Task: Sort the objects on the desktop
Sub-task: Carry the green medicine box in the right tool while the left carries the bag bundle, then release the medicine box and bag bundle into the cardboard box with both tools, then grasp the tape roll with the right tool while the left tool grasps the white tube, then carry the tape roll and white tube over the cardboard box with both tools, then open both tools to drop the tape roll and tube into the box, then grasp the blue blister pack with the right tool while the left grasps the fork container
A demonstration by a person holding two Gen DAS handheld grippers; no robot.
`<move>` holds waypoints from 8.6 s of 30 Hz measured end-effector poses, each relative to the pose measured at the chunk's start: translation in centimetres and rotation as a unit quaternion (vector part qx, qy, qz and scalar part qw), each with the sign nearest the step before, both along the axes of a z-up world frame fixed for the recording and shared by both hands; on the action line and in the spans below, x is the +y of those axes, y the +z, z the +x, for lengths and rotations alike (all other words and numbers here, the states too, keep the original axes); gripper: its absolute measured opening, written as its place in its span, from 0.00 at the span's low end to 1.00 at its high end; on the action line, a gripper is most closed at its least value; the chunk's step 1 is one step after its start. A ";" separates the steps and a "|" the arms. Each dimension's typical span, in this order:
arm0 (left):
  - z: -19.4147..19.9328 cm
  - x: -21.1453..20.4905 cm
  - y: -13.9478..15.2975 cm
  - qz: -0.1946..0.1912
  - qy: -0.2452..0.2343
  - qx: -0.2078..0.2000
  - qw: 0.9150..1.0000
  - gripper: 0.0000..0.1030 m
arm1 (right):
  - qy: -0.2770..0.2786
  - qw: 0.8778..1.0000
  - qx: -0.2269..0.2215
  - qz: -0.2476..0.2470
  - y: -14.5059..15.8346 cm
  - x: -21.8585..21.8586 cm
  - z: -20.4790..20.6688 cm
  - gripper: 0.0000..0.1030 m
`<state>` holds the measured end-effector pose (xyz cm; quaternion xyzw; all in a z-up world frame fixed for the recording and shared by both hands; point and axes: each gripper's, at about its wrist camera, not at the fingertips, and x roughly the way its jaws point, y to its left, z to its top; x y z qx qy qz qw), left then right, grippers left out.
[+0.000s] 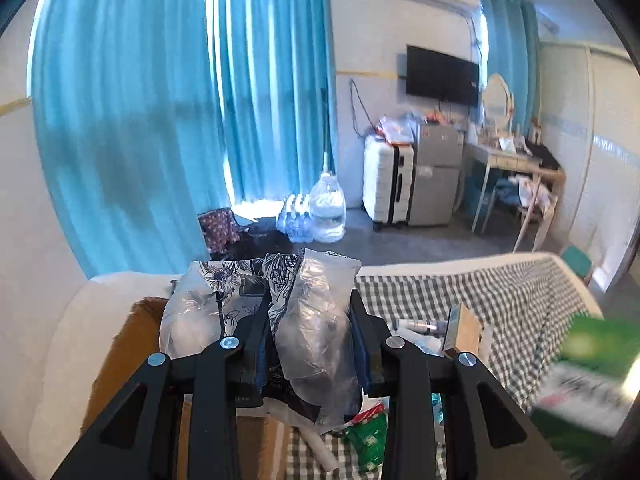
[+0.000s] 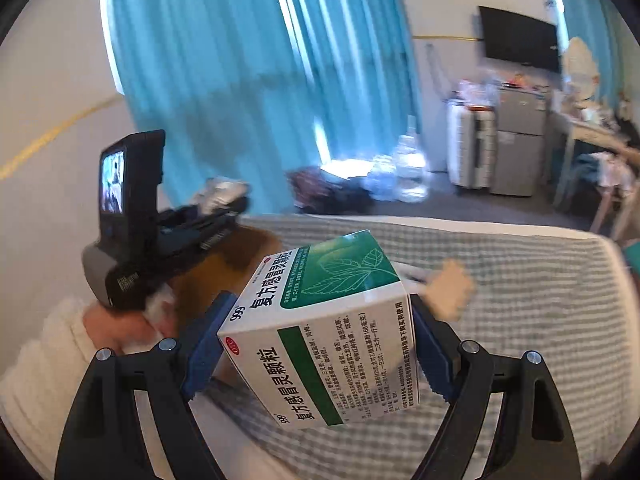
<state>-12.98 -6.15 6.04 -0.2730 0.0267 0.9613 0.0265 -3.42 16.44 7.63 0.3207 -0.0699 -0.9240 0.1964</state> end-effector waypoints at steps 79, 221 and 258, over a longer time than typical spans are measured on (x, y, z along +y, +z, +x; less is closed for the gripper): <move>-11.8 0.9 -20.1 -0.119 -0.061 -0.054 0.990 1.00 | -0.101 0.984 -0.144 0.026 -20.1 6.1 -8.1 0.87; 2.3 -21.9 -10.8 0.049 0.177 -0.134 0.974 0.88 | 0.093 0.981 -0.081 -0.147 -7.7 -19.2 -13.1 0.93; 4.8 4.1 -19.3 0.057 0.010 -0.188 0.980 1.00 | -0.163 0.985 -0.046 -0.041 -14.1 9.0 -4.4 0.93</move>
